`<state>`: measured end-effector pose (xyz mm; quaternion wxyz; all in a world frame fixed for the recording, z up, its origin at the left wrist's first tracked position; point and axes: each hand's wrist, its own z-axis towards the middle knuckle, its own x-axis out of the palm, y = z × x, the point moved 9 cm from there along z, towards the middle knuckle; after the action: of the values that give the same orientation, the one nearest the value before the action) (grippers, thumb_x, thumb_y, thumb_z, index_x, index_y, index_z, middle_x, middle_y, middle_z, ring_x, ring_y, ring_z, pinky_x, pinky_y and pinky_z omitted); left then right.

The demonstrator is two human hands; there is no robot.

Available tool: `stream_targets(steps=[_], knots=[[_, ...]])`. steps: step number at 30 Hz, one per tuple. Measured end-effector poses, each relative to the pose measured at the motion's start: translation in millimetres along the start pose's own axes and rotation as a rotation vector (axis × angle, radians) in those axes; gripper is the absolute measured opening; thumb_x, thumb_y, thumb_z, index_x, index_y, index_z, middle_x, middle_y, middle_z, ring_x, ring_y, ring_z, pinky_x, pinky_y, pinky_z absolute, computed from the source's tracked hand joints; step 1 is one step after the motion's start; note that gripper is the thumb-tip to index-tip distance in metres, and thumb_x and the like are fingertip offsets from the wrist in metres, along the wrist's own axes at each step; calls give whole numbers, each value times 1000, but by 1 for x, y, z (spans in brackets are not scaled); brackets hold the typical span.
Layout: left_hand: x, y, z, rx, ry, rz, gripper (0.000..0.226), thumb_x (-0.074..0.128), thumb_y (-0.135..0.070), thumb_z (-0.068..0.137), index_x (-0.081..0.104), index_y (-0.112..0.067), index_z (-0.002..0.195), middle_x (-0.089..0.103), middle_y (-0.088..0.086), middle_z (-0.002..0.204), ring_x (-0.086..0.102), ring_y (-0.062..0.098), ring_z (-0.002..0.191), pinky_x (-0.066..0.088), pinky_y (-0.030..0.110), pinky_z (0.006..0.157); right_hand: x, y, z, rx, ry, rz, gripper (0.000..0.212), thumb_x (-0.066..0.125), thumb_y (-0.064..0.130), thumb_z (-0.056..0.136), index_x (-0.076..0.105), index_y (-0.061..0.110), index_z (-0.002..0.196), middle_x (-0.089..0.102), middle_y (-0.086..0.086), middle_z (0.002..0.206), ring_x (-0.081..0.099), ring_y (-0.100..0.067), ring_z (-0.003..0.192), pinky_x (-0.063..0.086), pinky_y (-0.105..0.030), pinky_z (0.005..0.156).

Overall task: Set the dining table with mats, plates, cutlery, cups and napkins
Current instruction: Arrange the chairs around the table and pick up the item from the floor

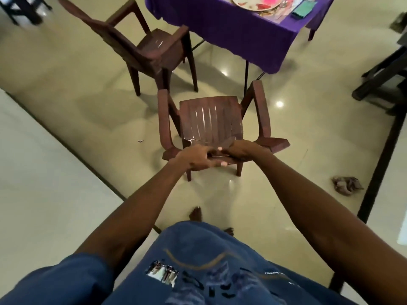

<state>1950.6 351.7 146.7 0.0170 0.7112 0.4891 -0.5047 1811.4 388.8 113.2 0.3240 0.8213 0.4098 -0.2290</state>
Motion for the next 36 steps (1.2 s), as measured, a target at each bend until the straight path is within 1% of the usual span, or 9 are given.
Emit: stream_targets(steps=[1, 4, 7, 9, 12, 14, 16, 22, 36], knots=[[8, -3, -7, 15, 55, 64, 90, 54, -85, 70, 46, -30, 141, 59, -5, 116, 57, 19, 104, 50, 40, 94, 2, 1, -9, -44, 13, 0, 90, 28, 91, 74, 66, 15, 103, 65, -3, 100, 59, -19, 84, 47, -34, 80], [19, -4, -15, -34, 55, 260, 74, 62, -69, 75, 52, -28, 135, 64, -5, 105, 62, 20, 94, 53, 37, 86, 11, 2, -32, -113, 85, 32, 71, 37, 78, 86, 64, 19, 114, 60, 2, 101, 56, -18, 91, 40, -31, 83], [22, -12, -22, -72, -124, 326, 42, 57, -37, 78, 63, -26, 118, 69, 0, 90, 66, 22, 80, 57, 36, 78, 21, -1, -41, -162, 184, 27, 85, 50, 86, 71, 57, 29, 134, 59, 2, 130, 55, -21, 113, 44, -36, 98], [17, -18, -30, -50, -265, 383, 35, 54, -31, 78, 67, -26, 110, 70, 0, 86, 66, 25, 79, 57, 35, 76, 23, -4, -45, -156, 191, -92, 91, 64, 81, 65, 47, 34, 141, 54, 4, 138, 53, -23, 120, 43, -41, 103], [-1, -17, -27, -34, -348, 438, 30, 51, -32, 80, 71, -24, 101, 70, 0, 80, 66, 25, 72, 54, 34, 71, 6, 4, -51, -178, -19, -382, 65, 71, 57, 79, 51, 27, 133, 63, 0, 120, 57, -22, 98, 44, -34, 80], [-11, -15, -18, 5, -353, 452, 30, 52, -34, 78, 71, -24, 99, 69, 0, 79, 65, 24, 72, 53, 33, 71, -12, 15, -56, -219, -226, -414, 35, 62, 44, 90, 59, 21, 116, 66, -2, 104, 56, -20, 83, 39, -30, 69], [-18, -20, -13, 63, -355, 499, 31, 53, -34, 77, 71, -23, 99, 70, 2, 83, 65, 24, 74, 54, 34, 72, -19, 16, -58, -224, -323, -383, 24, 55, 38, 93, 62, 18, 105, 64, 0, 89, 54, -17, 71, 38, -29, 63], [-38, -13, -4, 212, -401, 598, 26, 55, -33, 83, 68, -17, 99, 70, 4, 85, 64, 26, 74, 51, 33, 67, -31, 28, -52, -225, -483, -409, 23, 42, 33, 93, 58, 16, 93, 60, -2, 78, 52, -22, 62, 38, -29, 60], [-180, 122, 102, 331, -301, 655, 19, 55, -32, 83, 68, -25, 97, 68, -2, 91, 63, 19, 80, 44, 29, 64, -97, 138, 74, -33, -667, -251, 21, 45, 37, 93, 58, 21, 91, 64, 2, 80, 54, -20, 62, 37, -28, 59]])
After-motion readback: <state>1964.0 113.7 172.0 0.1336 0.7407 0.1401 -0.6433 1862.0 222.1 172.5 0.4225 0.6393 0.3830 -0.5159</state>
